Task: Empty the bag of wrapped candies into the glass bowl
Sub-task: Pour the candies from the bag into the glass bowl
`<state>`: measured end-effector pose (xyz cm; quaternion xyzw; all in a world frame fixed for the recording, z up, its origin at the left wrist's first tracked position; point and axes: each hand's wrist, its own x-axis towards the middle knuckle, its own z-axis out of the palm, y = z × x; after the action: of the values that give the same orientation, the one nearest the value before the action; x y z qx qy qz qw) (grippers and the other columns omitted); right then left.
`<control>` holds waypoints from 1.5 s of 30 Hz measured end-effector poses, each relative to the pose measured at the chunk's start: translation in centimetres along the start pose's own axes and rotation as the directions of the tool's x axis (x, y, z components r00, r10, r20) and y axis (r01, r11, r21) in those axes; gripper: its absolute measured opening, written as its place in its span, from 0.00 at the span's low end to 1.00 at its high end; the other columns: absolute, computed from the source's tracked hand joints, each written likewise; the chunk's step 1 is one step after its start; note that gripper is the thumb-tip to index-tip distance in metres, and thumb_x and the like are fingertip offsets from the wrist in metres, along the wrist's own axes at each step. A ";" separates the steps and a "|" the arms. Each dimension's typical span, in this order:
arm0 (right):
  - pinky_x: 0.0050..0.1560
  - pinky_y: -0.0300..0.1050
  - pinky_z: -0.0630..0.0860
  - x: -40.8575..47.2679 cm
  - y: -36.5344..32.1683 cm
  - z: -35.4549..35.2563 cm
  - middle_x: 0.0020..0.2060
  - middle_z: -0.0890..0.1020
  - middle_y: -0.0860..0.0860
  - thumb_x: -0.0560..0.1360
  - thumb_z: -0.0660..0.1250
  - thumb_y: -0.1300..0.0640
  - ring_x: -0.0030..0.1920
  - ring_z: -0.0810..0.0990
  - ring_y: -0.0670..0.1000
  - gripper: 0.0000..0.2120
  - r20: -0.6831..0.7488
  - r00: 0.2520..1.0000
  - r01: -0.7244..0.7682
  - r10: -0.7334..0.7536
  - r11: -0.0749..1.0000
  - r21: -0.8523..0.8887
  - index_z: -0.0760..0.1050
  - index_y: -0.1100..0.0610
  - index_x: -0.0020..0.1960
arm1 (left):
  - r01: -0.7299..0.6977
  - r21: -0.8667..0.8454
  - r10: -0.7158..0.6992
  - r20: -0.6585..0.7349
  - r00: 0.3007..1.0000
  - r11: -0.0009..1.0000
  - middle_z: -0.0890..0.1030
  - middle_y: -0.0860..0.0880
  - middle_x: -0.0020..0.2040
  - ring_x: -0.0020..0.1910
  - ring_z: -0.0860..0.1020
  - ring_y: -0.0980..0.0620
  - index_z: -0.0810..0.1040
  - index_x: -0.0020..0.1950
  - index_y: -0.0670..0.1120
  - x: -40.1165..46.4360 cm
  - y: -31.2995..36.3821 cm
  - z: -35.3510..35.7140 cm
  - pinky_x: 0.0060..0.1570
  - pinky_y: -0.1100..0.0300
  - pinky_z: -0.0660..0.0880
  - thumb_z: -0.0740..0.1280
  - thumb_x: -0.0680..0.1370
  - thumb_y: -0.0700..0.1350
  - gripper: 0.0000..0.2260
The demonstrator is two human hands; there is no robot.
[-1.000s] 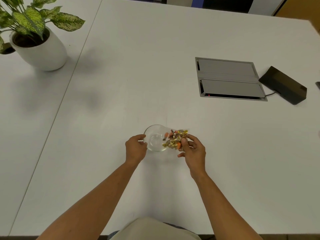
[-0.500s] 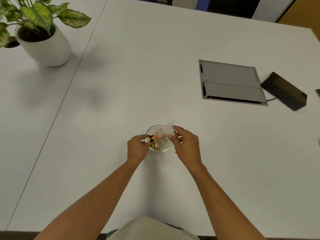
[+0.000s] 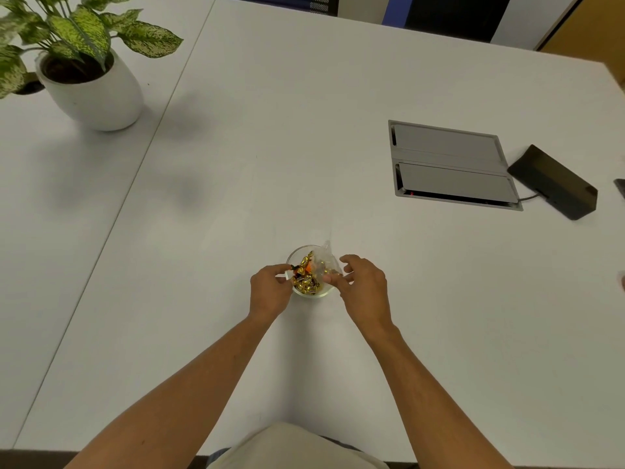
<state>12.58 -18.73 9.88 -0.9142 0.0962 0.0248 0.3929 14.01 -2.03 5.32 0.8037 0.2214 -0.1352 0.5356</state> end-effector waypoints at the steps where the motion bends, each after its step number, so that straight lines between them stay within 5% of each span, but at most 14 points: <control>1: 0.47 0.54 0.82 0.0 0.1 0.0 0.50 0.82 0.57 0.72 0.74 0.50 0.46 0.81 0.54 0.18 0.000 1.000 -0.007 0.007 1.000 0.010 0.78 0.58 0.59 | -0.001 -0.004 0.001 0.000 1.000 1.000 0.84 0.38 0.52 0.47 0.84 0.43 0.81 0.59 0.43 0.0 0.0 0.0 0.50 0.53 0.80 0.69 0.74 0.34 0.15; 5: 0.48 0.56 0.82 0.1 0.6 -0.1 0.46 0.84 0.57 0.74 0.72 0.58 0.43 0.83 0.55 0.09 -0.027 1.000 -0.009 0.009 1.000 0.026 0.81 0.60 0.53 | -0.011 -0.006 0.011 0.005 1.000 1.000 0.84 0.38 0.54 0.47 0.84 0.43 0.81 0.60 0.42 0.1 -0.1 0.1 0.53 0.51 0.80 0.70 0.74 0.34 0.15; 9: 0.44 0.58 0.82 0.0 0.8 -0.2 0.41 0.84 0.55 0.75 0.71 0.60 0.40 0.84 0.55 0.03 -0.086 0.996 0.010 -0.002 0.996 0.084 0.81 0.59 0.47 | -0.004 -0.027 0.004 -0.001 1.000 1.000 0.84 0.38 0.52 0.46 0.84 0.44 0.82 0.59 0.42 0.3 -0.3 0.2 0.45 0.58 0.78 0.70 0.74 0.35 0.14; 14: 0.38 0.43 0.83 -0.7 1.1 -0.6 0.36 0.85 0.49 0.75 0.72 0.59 0.35 0.85 0.49 0.03 -0.140 0.987 -0.038 0.083 0.955 0.294 0.81 0.53 0.43 | -0.041 0.011 0.041 -0.014 0.999 0.999 0.82 0.41 0.58 0.51 0.82 0.46 0.81 0.59 0.42 0.4 -0.6 0.3 0.50 0.55 0.79 0.72 0.74 0.37 0.14; 16: 0.36 0.36 0.81 -1.1 1.6 -1.0 0.34 0.85 0.48 0.74 0.72 0.59 0.34 0.86 0.49 0.04 -0.148 0.972 -0.092 0.180 0.880 0.466 0.82 0.51 0.42 | -0.102 0.007 0.102 -0.072 0.992 0.995 0.79 0.45 0.60 0.56 0.78 0.49 0.81 0.59 0.43 0.1 -0.8 0.3 0.55 0.55 0.78 0.72 0.74 0.40 0.13; 19: 0.38 0.41 0.83 -2.3 2.5 -1.3 0.37 0.84 0.54 0.74 0.72 0.62 0.36 0.86 0.53 0.00 -0.051 0.933 -0.203 0.355 0.641 0.740 0.82 0.59 0.44 | -0.150 -0.100 0.137 -0.121 0.983 0.984 0.79 0.51 0.57 0.54 0.76 0.55 0.80 0.54 0.49 -1.1 -0.9 0.1 0.47 0.67 0.73 0.70 0.76 0.48 0.08; 23: 0.39 0.41 0.83 -4.3 3.9 -0.8 0.37 0.83 0.58 0.75 0.70 0.65 0.37 0.85 0.53 0.01 0.119 0.885 -0.307 0.451 0.371 0.876 0.80 0.63 0.46 | -0.052 -0.233 0.078 0.104 0.992 0.971 0.82 0.51 0.53 0.49 0.82 0.53 0.79 0.59 0.49 -2.9 -0.8 -0.1 0.45 0.59 0.79 0.64 0.78 0.56 0.15; 26: 0.39 0.41 0.83 -5.7 4.5 -0.3 0.36 0.84 0.56 0.75 0.70 0.65 0.36 0.85 0.53 0.02 0.187 0.865 -0.352 0.466 0.296 0.888 0.80 0.63 0.47 | 0.026 -0.311 0.049 0.230 0.972 0.950 0.83 0.47 0.50 0.43 0.84 0.51 0.75 0.63 0.50 -4.0 -1.1 -0.3 0.41 0.56 0.81 0.67 0.77 0.54 0.16; 31: 0.35 0.42 0.82 -7.6 5.2 0.4 0.36 0.84 0.56 0.74 0.70 0.67 0.34 0.84 0.52 0.04 0.216 0.853 -0.396 0.476 0.320 0.860 0.80 0.62 0.48 | 0.005 -0.357 0.066 0.187 0.980 0.934 0.83 0.52 0.34 0.35 0.82 0.55 0.78 0.59 0.50 -4.9 -1.7 -0.8 0.35 0.63 0.77 0.72 0.75 0.39 0.14; 41: 0.34 0.45 0.83 -11.0 6.2 2.3 0.43 0.83 0.59 0.76 0.70 0.62 0.30 0.84 0.55 0.06 0.156 0.864 -0.429 0.479 0.538 0.726 0.78 0.56 0.52 | -0.156 -0.213 0.191 0.152 0.970 0.964 0.84 0.48 0.39 0.36 0.82 0.56 0.79 0.56 0.52 -6.8 -1.6 -2.4 0.43 0.62 0.78 0.72 0.74 0.38 0.13; 45: 0.43 0.48 0.84 -11.6 6.6 1.8 0.48 0.85 0.57 0.74 0.73 0.59 0.42 0.87 0.57 0.14 0.271 0.865 -0.471 0.423 0.493 0.731 0.77 0.53 0.57 | -0.212 -0.132 0.234 0.188 0.954 0.968 0.85 0.48 0.39 0.37 0.82 0.55 0.80 0.56 0.50 -7.5 -1.1 -2.9 0.46 0.60 0.80 0.72 0.74 0.39 0.12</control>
<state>-0.01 -20.09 5.30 -0.5943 0.3193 0.1068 0.7303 6.91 -0.57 8.93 0.7749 0.0808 -0.1422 0.6106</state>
